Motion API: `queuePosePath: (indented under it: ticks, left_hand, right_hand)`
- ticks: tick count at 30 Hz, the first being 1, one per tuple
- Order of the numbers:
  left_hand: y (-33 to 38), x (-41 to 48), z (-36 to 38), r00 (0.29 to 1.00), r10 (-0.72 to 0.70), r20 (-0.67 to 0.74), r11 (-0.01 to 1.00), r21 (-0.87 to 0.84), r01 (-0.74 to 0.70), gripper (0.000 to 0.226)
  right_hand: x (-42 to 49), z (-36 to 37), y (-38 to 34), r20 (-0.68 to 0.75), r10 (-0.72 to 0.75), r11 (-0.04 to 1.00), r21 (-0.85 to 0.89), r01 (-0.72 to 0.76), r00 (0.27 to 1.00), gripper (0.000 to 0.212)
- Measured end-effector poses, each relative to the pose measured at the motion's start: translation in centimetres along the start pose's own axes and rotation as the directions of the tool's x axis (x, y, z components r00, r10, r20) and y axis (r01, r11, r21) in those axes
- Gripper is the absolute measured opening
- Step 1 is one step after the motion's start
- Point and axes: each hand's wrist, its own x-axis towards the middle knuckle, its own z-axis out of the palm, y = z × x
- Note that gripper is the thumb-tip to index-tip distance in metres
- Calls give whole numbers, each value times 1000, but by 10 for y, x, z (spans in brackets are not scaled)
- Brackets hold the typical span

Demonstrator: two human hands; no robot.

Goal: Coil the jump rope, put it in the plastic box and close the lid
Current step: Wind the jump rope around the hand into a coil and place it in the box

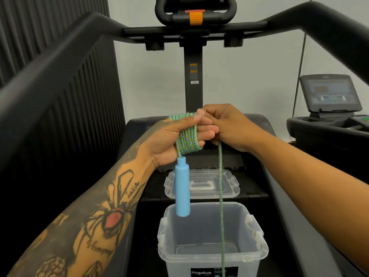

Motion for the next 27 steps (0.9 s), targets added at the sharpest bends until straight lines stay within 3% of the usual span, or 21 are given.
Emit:
queuePosePath:
  ticks: [2, 5, 10, 15, 19, 23, 27]
  left_hand:
    - [1, 1, 1, 1000, 11, -7, 1000, -17, -11, 22]
    - [3, 1, 2, 1000, 16, -19, 998, -60, -17, 24]
    - [5, 3, 2, 998, 31, -55, 999, -34, -33, 27]
    - [6, 4, -5, 997, 26, -77, 999, 38, -23, 34]
    - [4, 3, -7, 998, -27, -52, 998, 63, 31, 44]
    - [2, 1, -6, 987, -130, 94, 991, 33, 127, 55]
    - [3, -4, -3, 970, -140, 198, 989, 77, 127, 62]
  right_hand:
    - [-2, 2, 3, 5, 25, 1000, -5, -25, 1000, 15]
    - [-9, 11, 14, -1, 76, 996, -39, -76, 997, 41]
    - [-34, 32, 23, 30, 182, 961, -219, -171, 983, 35]
    - [-70, 41, 2, 224, 132, 869, -495, -4, 966, 36]
    - [-75, 27, -40, 307, 41, 820, -554, 144, 951, 29]
    - [-49, 2, -69, 183, -71, 787, -594, 168, 981, 21]
    - [-17, -20, -72, 61, -103, 833, -540, 120, 993, 18]
